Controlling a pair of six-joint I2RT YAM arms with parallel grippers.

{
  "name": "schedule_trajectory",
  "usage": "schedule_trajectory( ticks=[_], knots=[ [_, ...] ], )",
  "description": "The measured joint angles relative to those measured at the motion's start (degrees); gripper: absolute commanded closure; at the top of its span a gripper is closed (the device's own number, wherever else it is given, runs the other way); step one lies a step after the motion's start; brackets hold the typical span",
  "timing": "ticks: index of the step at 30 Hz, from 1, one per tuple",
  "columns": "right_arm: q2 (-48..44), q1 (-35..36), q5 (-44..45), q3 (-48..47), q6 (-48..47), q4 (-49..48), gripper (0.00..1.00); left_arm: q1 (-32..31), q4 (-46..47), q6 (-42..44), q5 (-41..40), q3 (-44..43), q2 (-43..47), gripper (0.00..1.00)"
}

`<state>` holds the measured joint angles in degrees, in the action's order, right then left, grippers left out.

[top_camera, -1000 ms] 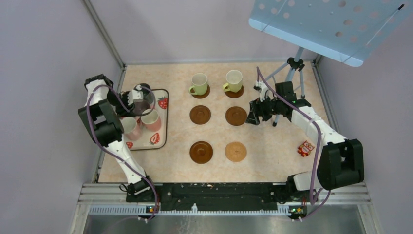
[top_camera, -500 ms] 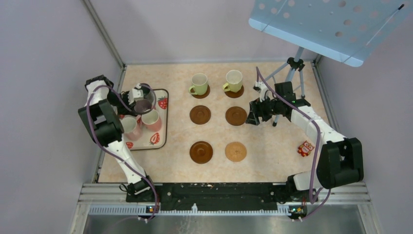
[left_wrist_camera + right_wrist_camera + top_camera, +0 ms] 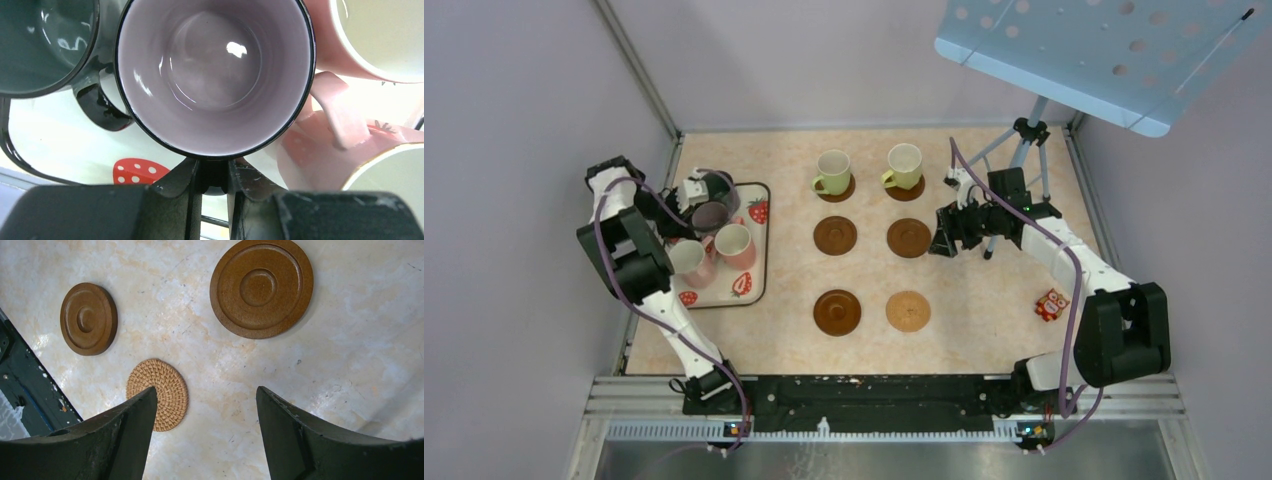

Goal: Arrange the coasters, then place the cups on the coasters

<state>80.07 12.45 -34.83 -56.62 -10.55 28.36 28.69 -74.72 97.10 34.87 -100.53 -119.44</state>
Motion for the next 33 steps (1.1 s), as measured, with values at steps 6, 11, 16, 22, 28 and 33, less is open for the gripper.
schedule_trajectory(
  ticks=[6, 11, 16, 22, 28, 33],
  knots=[
    [0.00, 0.02, -0.04, 0.00, 0.02, 0.00, 0.28, 0.66, -1.84, -1.99, 2.36, -1.95, 1.33, 1.00],
    [0.00, 0.00, -0.26, 0.00, 0.02, 0.00, 0.28, 0.79, -3.85, -4.72, 4.85, -6.03, 1.57, 1.00],
    [0.00, 0.02, -0.39, 0.00, 0.04, 0.00, 0.28, 0.85, -5.62, -10.25, 8.09, -10.69, 1.97, 1.00],
    [-0.02, 0.00, -0.39, 0.00, 0.09, 0.00, 0.27, -0.22, -4.79, -18.34, 11.19, -14.80, 4.11, 1.00],
    [-0.61, 0.00, -0.33, 0.00, 0.09, 0.13, 0.27, -6.45, -1.42, -30.88, 8.72, -14.97, 9.27, 1.00],
    [-4.24, 0.02, 0.87, 0.00, 0.20, 0.87, 0.25, -22.75, 4.33, -47.95, 5.27, -13.60, 16.41, 1.00]
  ],
)
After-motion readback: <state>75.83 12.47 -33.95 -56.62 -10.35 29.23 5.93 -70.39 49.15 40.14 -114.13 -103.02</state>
